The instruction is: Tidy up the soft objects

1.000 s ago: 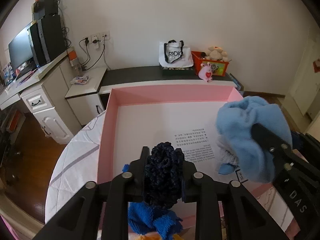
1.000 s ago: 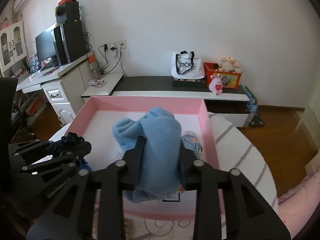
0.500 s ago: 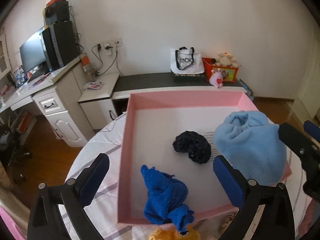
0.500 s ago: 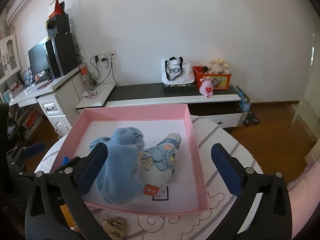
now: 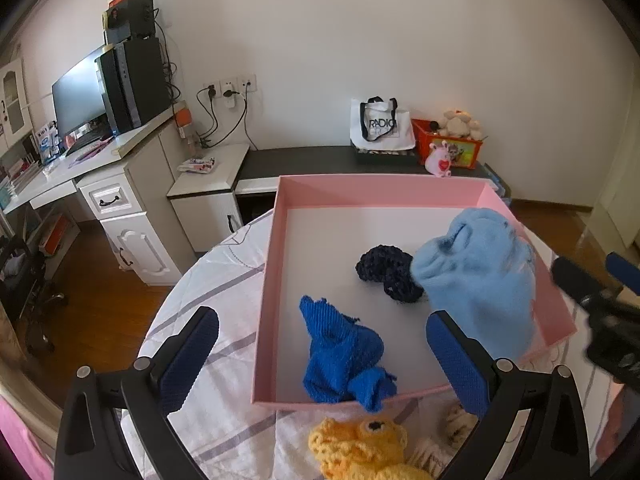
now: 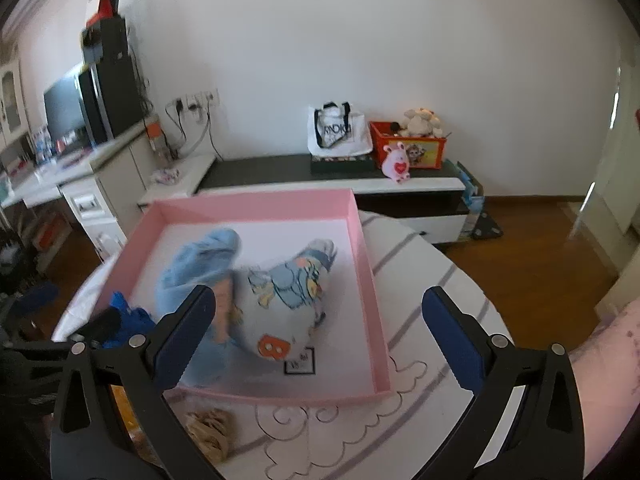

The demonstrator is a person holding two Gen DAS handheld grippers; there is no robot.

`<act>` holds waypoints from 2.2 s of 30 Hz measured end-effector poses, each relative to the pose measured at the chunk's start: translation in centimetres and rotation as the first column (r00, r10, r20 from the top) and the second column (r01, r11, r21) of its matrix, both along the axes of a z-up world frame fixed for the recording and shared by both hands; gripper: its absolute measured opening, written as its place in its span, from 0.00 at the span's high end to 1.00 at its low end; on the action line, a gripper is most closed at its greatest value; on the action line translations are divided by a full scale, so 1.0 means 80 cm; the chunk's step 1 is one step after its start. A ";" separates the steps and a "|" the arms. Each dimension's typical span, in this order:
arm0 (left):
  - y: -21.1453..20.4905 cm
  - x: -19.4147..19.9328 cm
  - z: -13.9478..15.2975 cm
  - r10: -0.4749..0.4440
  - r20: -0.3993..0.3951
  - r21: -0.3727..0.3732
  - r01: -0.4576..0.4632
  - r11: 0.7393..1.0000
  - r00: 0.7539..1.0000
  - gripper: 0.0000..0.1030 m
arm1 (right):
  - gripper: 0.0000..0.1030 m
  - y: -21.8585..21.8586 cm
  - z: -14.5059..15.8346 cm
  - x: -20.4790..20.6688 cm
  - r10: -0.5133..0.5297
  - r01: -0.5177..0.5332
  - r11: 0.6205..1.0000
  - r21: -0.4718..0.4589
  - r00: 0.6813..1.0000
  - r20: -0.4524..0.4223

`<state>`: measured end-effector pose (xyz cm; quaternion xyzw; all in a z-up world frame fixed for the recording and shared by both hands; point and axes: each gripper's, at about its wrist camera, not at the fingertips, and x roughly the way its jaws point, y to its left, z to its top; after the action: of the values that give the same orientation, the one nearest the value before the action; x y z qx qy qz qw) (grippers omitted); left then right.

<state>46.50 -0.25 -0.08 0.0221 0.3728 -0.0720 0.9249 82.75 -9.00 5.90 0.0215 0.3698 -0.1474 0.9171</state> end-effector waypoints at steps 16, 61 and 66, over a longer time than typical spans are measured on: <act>0.010 -0.100 0.021 0.038 0.031 -0.008 -0.038 0.999 0.999 0.00 | 0.00 0.026 0.012 -0.046 0.014 -0.013 0.999 -0.039 1.000 0.007; -0.005 -0.462 0.112 0.062 0.379 -0.053 -0.045 0.998 0.923 0.00 | 0.00 0.074 0.137 -0.298 0.099 -0.057 0.988 -0.143 0.945 0.312; -0.004 -0.484 0.119 0.072 0.419 -0.063 -0.050 0.997 0.905 0.00 | 0.00 0.080 0.148 -0.314 0.107 -0.052 0.985 -0.162 0.931 0.349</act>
<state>7.81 -0.58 9.42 0.0018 0.1631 -0.0461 0.9855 57.63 -2.63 17.77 -0.0363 0.1857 -0.1311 0.9731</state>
